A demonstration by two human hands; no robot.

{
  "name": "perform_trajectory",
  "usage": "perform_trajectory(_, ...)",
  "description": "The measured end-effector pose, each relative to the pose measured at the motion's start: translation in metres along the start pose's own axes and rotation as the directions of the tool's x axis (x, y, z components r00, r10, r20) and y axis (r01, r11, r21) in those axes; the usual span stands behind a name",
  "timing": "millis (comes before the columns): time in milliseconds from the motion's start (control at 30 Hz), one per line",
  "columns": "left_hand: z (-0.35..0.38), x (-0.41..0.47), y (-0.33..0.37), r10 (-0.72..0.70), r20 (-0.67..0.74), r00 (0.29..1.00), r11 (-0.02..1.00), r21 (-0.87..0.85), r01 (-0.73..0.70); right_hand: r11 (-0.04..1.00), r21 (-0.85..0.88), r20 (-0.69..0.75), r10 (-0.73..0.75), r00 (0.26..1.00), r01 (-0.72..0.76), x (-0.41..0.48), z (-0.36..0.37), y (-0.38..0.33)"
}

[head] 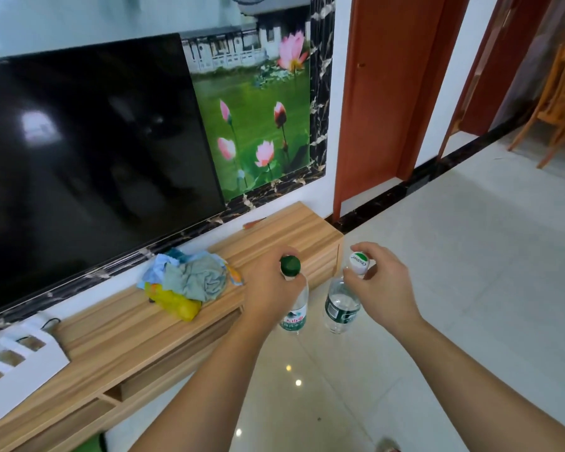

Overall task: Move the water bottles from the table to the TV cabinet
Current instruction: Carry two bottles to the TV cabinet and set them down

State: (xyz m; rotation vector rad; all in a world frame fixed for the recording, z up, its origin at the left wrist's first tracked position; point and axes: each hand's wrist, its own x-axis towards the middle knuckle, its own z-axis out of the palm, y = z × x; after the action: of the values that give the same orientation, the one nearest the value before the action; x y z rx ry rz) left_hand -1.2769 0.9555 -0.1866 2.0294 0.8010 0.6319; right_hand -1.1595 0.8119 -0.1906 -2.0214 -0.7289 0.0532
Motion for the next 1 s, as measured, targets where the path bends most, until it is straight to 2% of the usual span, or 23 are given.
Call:
perform_trajectory(200,0.046,0.064,0.012,-0.133,-0.097,0.986,0.991,0.005,0.134,0.996,0.082,0.115,0.021,0.993,-0.03,0.092,-0.001,0.04)
perform_trajectory(300,0.065,0.097,0.017,-0.167,-0.176,0.97,0.986,-0.034,0.164,0.996,0.086,0.173,0.008,0.985,-0.023,0.135,0.001,0.05)
perform_trajectory(533,0.095,0.177,0.004,-0.259,-0.235,0.937,0.961,-0.164,0.224,0.995,0.084,0.269,-0.066,0.961,0.045,0.23,0.029,0.065)
perform_trajectory(833,0.111,0.308,-0.059,-0.314,-0.189,0.93,0.949,-0.101,0.3,0.993,-0.116,0.44,0.036,0.897,0.017,0.356,0.105,0.089)
perform_trajectory(1000,0.114,0.367,-0.09,-0.363,-0.201,0.91,0.932,-0.061,0.359,0.989,-0.15,0.468,0.07,0.881,0.001,0.418,0.14,0.094)
